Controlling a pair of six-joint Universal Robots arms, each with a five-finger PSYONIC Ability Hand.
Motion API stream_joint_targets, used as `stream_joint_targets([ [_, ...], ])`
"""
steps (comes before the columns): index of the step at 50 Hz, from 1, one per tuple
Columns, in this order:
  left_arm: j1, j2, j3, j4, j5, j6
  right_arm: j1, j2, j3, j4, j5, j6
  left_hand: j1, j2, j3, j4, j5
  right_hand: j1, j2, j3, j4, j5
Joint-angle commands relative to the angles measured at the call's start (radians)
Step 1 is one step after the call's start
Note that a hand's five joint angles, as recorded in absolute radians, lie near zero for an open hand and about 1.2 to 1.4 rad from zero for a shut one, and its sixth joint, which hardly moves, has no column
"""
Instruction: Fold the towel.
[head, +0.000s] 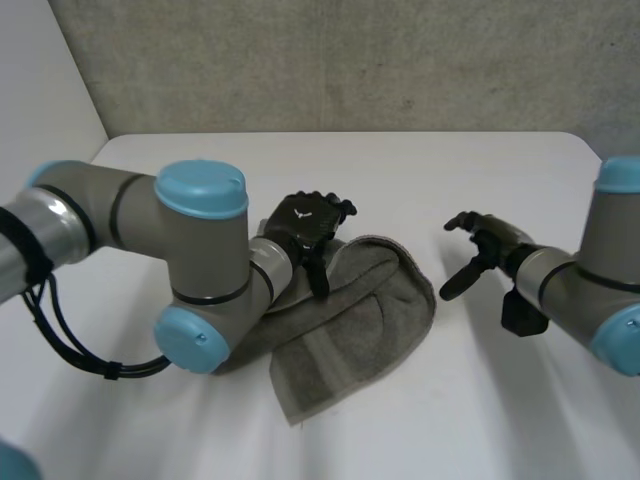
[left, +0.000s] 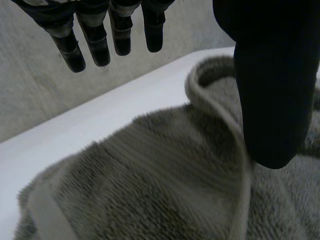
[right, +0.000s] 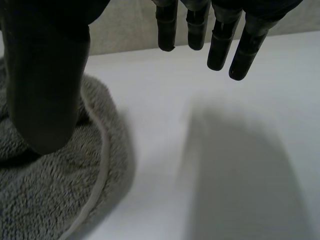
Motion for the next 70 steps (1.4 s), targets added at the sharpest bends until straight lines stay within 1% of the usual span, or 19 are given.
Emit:
stream_joint_targets([
  [1,0.002,-0.086,0.048,0.025,0.0,-0.005,0.039,0.076,-0.023,-0.039,0.007,-0.004,0.117,0.114,0.115,0.116,0.117,-0.044,-0.061,-0.056,-0.08,-0.054],
  [10,0.002,-0.111,0.074,0.035,0.0,-0.003,0.085,0.149,-0.073,-0.075,0.009,-0.001,0.373,0.37,0.371,0.372,0.372,0.12,0.103,0.108,0.085,0.111],
  [15,0.002,-0.099,0.076,0.051,-0.006,-0.005,0.117,0.179,-0.104,-0.079,0.009,-0.002,0.807,0.804,0.805,0.805,0.806,0.203,0.186,0.191,0.167,0.193],
  [24,0.009,-0.022,0.067,0.055,-0.018,-0.003,0.135,0.238,-0.188,-0.1,0.009,-0.005,1.136,1.133,1.134,1.135,1.135,0.543,0.526,0.531,0.507,0.533],
  [28,0.014,0.012,0.065,0.055,-0.023,-0.003,0.137,0.251,-0.216,-0.1,0.009,-0.004,1.174,1.171,1.172,1.173,1.173,0.725,0.708,0.713,0.69,0.716],
  [34,0.029,0.082,0.077,0.059,-0.024,0.003,0.137,0.242,-0.274,-0.098,0.003,-0.016,1.174,1.171,1.172,1.173,1.173,1.161,1.144,1.149,1.125,1.151],
  [41,0.098,0.125,0.202,0.085,-0.024,0.051,0.135,0.183,-0.481,-0.103,-0.008,-0.091,1.174,1.171,1.172,1.173,1.173,1.162,1.145,1.15,1.126,1.152],
  [46,0.16,0.138,0.43,0.105,-0.04,0.12,0.135,0.095,-0.869,-0.123,0.003,-0.311,1.174,1.171,1.172,1.173,1.173,1.162,1.145,1.15,1.126,1.152],
  [48,0.198,0.162,0.569,0.137,-0.073,0.118,0.135,0.065,-0.929,-0.146,0.004,-0.348,1.174,1.171,1.172,1.173,1.173,1.162,1.145,1.15,1.126,1.152],
  [52,0.223,0.187,0.619,0.164,-0.107,0.109,0.135,0.021,-0.975,-0.174,-0.011,-0.379,1.174,1.171,1.172,1.173,1.173,1.162,1.145,1.15,1.126,1.152],
  [54,0.226,0.2,0.579,0.147,-0.113,0.083,0.143,0.024,-0.951,-0.061,-0.077,-0.39,1.174,1.171,1.172,1.173,1.173,1.162,1.145,1.15,1.126,1.152],
  [57,0.227,0.207,0.512,0.113,-0.112,0.068,0.209,0.062,-0.897,0.109,-0.123,-0.45,1.174,1.171,1.172,1.173,1.173,1.162,1.145,1.15,1.126,1.152],
  [58,0.229,0.216,0.411,0.067,-0.106,0.06,0.209,0.062,-0.897,0.11,-0.123,-0.45,1.174,1.171,1.172,1.173,1.173,1.162,1.145,1.15,1.126,1.152],
  [60,0.229,0.236,0.295,0.029,-0.103,0.058,0.264,0.099,-0.789,0.254,-0.123,-0.619,1.174,1.171,1.172,1.173,1.173,1.162,1.145,1.15,1.126,1.152],
  [61,0.229,0.236,0.294,0.029,-0.103,0.058,0.264,0.099,-0.788,0.254,-0.123,-0.62,1.174,1.171,1.172,1.173,1.173,1.162,1.145,1.15,1.126,1.152],
  [62,0.233,0.262,0.086,0.019,-0.101,0.06,0.266,0.1,-0.703,0.301,-0.115,-0.704,1.174,1.171,1.172,1.173,1.173,1.162,1.145,1.15,1.126,1.152],
  [63,0.233,0.262,0.084,0.019,-0.101,0.06,0.264,0.099,-0.596,0.332,-0.111,-0.776,1.174,1.171,1.172,1.173,1.173,1.162,1.145,1.15,1.126,1.152],
  [67,0.276,0.28,-0.293,0.122,-0.067,0.077,0.26,0.096,-0.425,0.291,-0.101,-0.82,1.174,1.171,1.172,1.173,1.173,1.162,1.145,1.15,1.126,1.152],
  [70,0.283,0.28,-0.377,0.157,-0.053,0.089,0.255,0.1,-0.267,0.172,-0.105,-0.821,1.174,1.171,1.172,1.173,1.173,1.162,1.145,1.15,1.126,1.152],
])
